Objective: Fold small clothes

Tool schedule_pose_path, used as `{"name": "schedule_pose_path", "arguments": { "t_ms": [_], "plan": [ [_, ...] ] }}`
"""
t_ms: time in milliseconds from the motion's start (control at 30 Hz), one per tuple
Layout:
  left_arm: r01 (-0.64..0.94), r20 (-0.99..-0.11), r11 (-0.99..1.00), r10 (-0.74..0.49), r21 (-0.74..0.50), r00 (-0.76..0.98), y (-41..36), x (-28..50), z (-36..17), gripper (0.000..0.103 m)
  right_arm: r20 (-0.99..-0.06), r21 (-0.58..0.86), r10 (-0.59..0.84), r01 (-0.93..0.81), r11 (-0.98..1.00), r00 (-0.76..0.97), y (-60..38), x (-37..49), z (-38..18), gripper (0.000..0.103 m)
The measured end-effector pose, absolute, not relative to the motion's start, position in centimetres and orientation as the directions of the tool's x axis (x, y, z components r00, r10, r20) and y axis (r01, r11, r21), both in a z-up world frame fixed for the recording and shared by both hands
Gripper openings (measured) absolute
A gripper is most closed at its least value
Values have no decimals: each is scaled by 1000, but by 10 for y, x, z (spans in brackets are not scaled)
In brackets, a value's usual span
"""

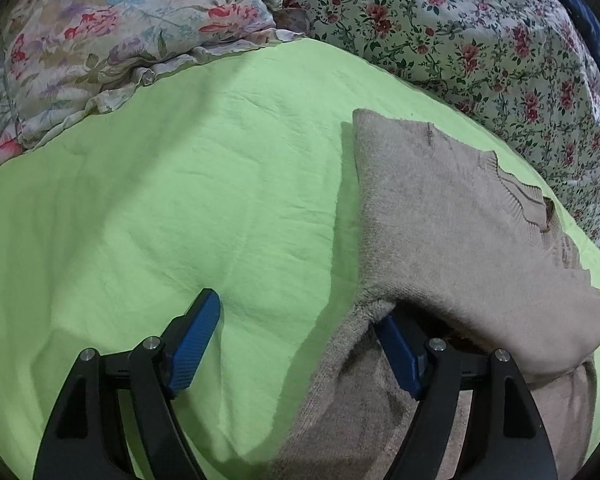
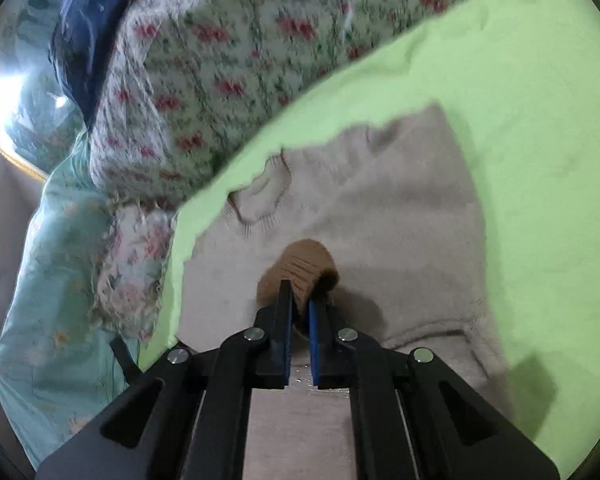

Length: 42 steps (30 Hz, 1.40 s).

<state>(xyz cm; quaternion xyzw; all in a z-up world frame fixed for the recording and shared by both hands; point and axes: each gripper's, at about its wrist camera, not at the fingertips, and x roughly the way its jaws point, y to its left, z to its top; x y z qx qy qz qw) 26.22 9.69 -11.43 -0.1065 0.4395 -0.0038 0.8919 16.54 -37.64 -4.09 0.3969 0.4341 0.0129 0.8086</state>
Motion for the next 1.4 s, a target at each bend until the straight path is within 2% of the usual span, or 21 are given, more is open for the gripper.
{"name": "schedule_pose_path", "arguments": {
  "t_ms": [133, 267, 333, 433, 467, 533, 600, 667, 767, 833, 1000, 1033, 1067, 1133, 1300, 1400],
  "plan": [
    [-82, -785, 980, -95, -183, 612, 95, 262, -114, 80, -708, 658, 363, 380, 650, 606, -388, 173, -64, 13],
    [-83, -783, 978, -102, -193, 613, 96, 262, -115, 80, -736, 645, 381, 411, 644, 559, -383, 169, -87, 42],
    [-84, -783, 978, -101, -192, 614, 96, 262, -115, 80, -745, 620, 351, 398, 676, 567, -377, 161, -90, 51],
    [-86, -785, 979, -96, -186, 613, 95, 261, -115, 80, -763, 585, 341, 363, 725, 548, -364, 161, -96, 51],
    [-86, -786, 979, -93, -183, 611, 95, 262, -114, 80, -775, 566, 341, 343, 750, 532, -357, 165, -96, 41],
    [-94, -785, 976, -97, -194, 612, 98, 262, -114, 81, -771, 563, 340, 327, 759, 539, -354, 168, -90, 11],
    [-104, -781, 970, -111, -221, 615, 104, 262, -114, 81, -776, 526, 277, 339, 780, 567, -359, 167, -77, 11],
    [-105, -786, 971, -110, -216, 608, 104, 263, -114, 81, -833, 412, 176, 376, 830, 525, -363, 171, -75, 8],
    [-95, -801, 976, -103, -195, 590, 102, 265, -113, 81, -877, 370, 167, 413, 832, 450, -368, 173, -93, 9],
    [-77, -815, 981, -103, -178, 570, 102, 265, -111, 81, -866, 397, 179, 422, 815, 468, -372, 163, -89, 9],
    [-44, -846, 979, -150, -201, 512, 114, 241, -103, 80, -810, 461, 216, 365, 809, 545, -362, 125, -49, 14],
    [-30, -847, 976, -173, -217, 503, 116, 233, -101, 80, -803, 466, 223, 349, 813, 552, -358, 120, -44, 22],
    [-15, -846, 972, -197, -235, 495, 119, 222, -99, 80, -793, 475, 238, 323, 819, 561, -351, 109, -35, 36],
    [20, -844, 965, -237, -260, 481, 123, 199, -94, 80, -775, 485, 264, 273, 831, 574, -336, 94, -23, 48],
    [161, -820, 937, -349, -310, 454, 127, 124, -85, 81, -728, 536, 344, 179, 825, 593, -311, 45, -11, 50],
    [226, -824, 913, -404, -339, 397, 132, 83, -89, 81, -702, 563, 382, 140, 815, 601, -303, 13, -10, 57]
  ]
}}
